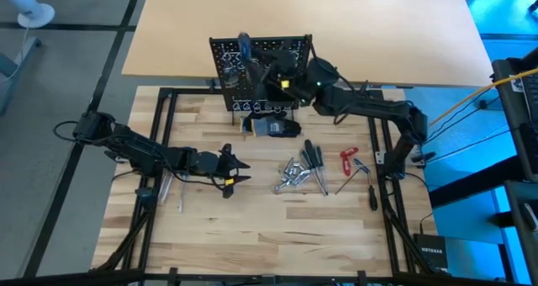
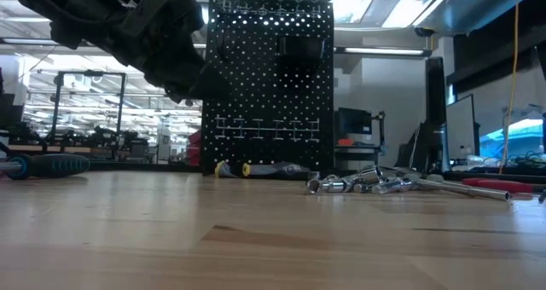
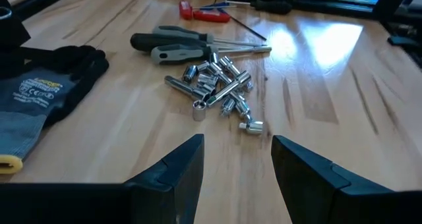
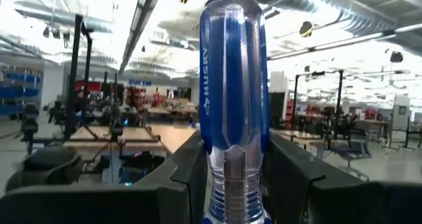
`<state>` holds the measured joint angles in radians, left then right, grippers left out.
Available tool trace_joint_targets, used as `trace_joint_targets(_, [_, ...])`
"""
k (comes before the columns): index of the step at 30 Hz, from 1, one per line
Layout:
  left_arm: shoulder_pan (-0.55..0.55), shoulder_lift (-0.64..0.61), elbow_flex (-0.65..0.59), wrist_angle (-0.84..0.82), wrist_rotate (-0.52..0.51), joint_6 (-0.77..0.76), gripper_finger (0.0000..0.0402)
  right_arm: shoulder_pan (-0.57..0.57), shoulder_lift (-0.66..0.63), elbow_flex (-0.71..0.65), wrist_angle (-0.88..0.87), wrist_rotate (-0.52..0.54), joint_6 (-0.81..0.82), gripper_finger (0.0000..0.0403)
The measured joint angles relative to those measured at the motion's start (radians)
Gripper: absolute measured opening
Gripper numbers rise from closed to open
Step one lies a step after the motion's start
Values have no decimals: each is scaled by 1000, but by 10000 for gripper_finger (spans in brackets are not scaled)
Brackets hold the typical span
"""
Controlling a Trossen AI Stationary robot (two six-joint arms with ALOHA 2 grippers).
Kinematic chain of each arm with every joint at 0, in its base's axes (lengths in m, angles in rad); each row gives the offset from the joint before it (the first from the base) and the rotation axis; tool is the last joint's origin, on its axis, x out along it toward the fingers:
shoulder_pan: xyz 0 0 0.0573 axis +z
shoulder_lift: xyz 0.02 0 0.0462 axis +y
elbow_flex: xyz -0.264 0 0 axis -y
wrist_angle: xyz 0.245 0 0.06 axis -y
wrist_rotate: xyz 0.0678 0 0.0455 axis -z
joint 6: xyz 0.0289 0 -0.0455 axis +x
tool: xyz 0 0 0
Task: Hang tools onto peg board
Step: Hang the blue screwdriver on the pegboard
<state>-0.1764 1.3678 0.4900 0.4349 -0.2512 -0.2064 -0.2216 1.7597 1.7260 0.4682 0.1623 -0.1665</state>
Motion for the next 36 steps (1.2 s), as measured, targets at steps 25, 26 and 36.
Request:
trace_joint_targets(25, [0, 0, 0, -13, 0, 5, 168, -88, 155, 294, 1, -61, 4, 122])
trace_joint_targets(26, [0, 0, 0, -12, 0, 7, 168, -93, 156, 294, -2, -60, 5, 122])
trace_joint_targets(36, [2, 0, 0, -6, 0, 27, 168, -107, 206, 293, 31, -53, 39, 122])
